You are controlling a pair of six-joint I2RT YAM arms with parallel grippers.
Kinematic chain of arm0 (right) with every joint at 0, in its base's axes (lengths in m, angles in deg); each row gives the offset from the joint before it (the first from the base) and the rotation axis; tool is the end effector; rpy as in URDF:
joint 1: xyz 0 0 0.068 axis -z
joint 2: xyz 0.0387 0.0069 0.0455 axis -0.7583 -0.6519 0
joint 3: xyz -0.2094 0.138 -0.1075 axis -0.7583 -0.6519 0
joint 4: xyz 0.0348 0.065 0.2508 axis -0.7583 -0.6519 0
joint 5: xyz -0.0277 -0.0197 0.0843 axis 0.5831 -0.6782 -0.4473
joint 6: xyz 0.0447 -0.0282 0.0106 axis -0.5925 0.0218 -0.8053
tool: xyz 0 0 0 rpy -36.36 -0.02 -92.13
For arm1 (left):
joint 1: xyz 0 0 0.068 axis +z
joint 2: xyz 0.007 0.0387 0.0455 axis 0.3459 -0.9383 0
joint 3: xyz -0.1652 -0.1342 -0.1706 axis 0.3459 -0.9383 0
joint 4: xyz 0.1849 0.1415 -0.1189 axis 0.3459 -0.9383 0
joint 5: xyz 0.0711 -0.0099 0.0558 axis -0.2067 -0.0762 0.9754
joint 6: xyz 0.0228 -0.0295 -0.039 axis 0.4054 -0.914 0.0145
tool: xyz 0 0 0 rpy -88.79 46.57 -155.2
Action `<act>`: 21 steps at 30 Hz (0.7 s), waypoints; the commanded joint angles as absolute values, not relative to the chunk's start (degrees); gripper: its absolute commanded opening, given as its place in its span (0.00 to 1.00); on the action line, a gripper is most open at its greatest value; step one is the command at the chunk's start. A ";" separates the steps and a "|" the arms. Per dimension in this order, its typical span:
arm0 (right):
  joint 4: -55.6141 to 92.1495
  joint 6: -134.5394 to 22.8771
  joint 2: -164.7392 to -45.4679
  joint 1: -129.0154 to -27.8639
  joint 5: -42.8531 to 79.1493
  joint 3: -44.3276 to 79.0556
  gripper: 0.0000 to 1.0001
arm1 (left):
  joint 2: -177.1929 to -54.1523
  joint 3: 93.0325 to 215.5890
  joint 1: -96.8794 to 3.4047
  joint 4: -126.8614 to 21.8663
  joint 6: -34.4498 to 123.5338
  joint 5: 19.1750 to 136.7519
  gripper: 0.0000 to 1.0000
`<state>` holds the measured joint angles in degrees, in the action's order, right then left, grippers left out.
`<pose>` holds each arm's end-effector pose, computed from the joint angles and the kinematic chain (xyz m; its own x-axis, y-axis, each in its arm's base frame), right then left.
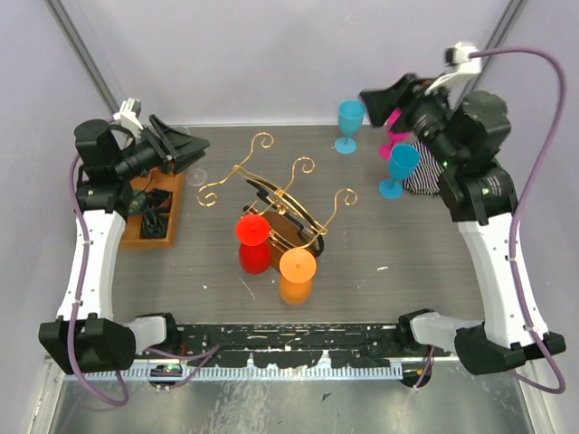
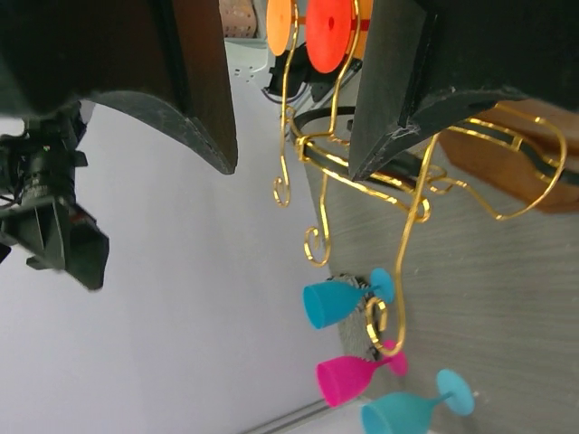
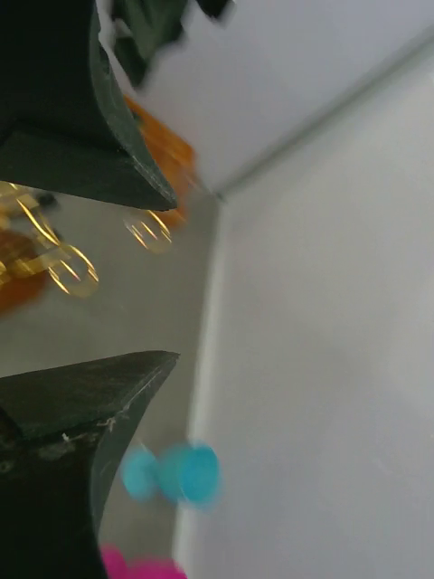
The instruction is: Take the wine glass off the wine glass rack
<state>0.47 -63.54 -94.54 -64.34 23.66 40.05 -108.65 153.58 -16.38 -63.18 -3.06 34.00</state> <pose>0.2206 0.0605 0.5477 0.0790 0.2808 -0.9565 -0.3246 0.9145 0.2416 0.2609 -0.0106 0.4226 -0.6879 -0.5737 -0.4446 0.2985 0.3347 -0.8938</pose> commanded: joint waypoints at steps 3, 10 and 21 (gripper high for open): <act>-24.64 -80.00 -98.30 -71.76 -9.21 36.92 0.62 | -105.58 157.86 -16.28 -85.17 8.42 39.52 0.59; -28.53 -83.19 -99.32 -81.64 -6.05 35.51 0.62 | -103.31 160.21 -16.26 -91.75 12.26 43.00 0.59; -28.80 -83.01 -102.62 -89.79 -4.28 31.63 0.62 | -102.71 160.35 -16.24 -93.42 13.23 44.31 0.59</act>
